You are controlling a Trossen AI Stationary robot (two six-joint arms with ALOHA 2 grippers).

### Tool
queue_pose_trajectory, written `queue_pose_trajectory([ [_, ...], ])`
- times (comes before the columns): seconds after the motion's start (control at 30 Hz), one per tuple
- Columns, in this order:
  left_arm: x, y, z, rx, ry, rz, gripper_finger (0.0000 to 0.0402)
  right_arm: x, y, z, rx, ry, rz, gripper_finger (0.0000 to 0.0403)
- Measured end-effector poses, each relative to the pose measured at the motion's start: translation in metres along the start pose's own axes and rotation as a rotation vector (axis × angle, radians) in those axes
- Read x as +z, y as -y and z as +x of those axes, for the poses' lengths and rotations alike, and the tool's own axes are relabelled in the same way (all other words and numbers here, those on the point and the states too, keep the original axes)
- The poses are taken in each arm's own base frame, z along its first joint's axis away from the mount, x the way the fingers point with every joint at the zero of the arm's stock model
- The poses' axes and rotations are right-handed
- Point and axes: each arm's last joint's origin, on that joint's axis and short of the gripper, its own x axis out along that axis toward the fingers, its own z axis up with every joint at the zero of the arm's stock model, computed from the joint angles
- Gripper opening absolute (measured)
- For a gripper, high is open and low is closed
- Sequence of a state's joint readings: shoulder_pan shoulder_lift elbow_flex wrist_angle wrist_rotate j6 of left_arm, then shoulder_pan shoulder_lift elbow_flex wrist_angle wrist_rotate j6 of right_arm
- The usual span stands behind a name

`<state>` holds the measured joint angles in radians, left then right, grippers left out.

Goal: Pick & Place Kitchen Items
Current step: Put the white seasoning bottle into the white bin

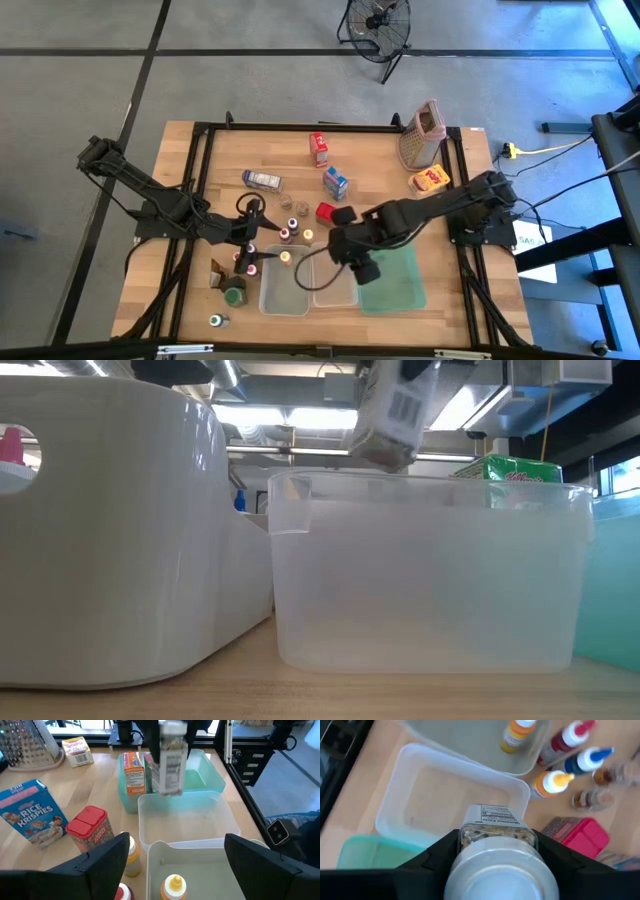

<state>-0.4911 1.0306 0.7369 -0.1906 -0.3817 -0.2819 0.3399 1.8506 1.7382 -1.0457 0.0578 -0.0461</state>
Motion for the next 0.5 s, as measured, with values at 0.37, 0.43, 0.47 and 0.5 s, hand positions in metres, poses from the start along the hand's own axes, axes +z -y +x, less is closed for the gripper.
queue_pose_trajectory([
  [0.37,0.000,0.000,0.000,-0.017,-0.007,-0.022,0.0322,0.009,0.016,0.048,0.074,-0.024,0.190,0.0206],
  [0.43,0.000,0.000,0.000,-0.019,-0.009,-0.021,0.0322,0.009,0.018,0.055,0.074,-0.034,0.195,0.0206],
  [0.47,0.000,0.000,0.000,-0.019,-0.009,-0.020,0.0322,0.009,0.019,0.058,0.072,-0.039,0.200,0.0206],
  [0.5,-0.001,0.000,0.000,-0.019,-0.009,-0.020,0.0322,0.009,0.020,0.063,0.071,-0.045,0.209,0.0206],
])
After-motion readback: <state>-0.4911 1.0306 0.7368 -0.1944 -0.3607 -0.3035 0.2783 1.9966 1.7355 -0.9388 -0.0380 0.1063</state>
